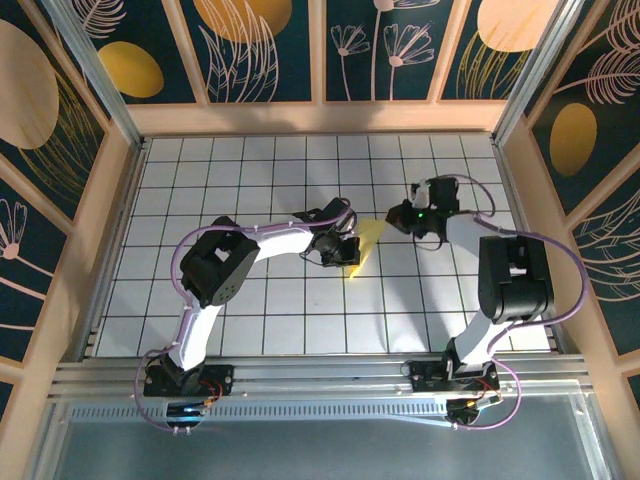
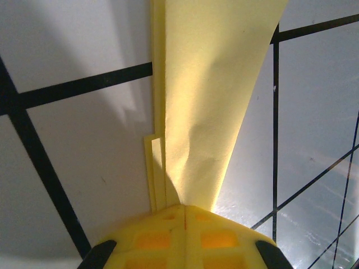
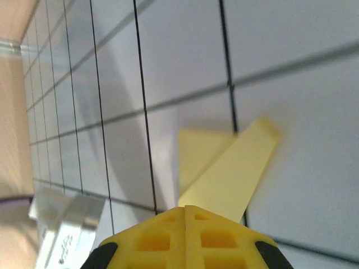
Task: Fold a paper plane with a square sheet of paper (fold left side to right side)
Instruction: Fold the wing for the fifth time at the center of the table.
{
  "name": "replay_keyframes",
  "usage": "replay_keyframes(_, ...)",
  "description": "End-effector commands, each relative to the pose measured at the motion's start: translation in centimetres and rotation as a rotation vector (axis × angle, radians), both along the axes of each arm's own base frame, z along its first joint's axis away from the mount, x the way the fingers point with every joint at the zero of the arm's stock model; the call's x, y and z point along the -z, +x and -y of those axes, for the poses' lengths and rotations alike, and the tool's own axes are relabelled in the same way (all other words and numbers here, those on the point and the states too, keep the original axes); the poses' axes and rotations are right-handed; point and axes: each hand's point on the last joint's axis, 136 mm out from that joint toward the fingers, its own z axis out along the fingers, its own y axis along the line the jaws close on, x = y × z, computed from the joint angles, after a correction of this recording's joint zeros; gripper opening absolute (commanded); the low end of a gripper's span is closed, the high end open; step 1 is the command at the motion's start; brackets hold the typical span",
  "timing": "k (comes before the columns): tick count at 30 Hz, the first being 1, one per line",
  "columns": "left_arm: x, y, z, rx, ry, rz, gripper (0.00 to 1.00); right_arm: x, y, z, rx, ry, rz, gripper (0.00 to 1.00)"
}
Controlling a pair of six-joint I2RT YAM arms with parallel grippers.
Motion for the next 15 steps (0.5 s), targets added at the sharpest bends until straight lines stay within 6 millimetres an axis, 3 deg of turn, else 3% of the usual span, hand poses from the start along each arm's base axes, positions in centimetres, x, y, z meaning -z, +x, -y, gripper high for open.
replay_keyframes(1, 5.6, -3.5, -4.7, -0.013, 0.233, -0.144, 0.0, 2.3, -3.3, -2.6, -0.036, 0.038, -0.108, 0.0)
replay_keyframes(6, 5.5, -3.4, -4.7, -0.014, 0.23, -0.143, 0.0, 4.4, -4.5, -4.4, -0.057, 0.037, -0.165, 0.0)
replay_keyframes(15, 5.5, -3.5, -4.7, -0.013, 0.229, -0.141, 0.0, 6.6, -6.0, -5.0, -0.049, 0.025, -0.238, 0.0)
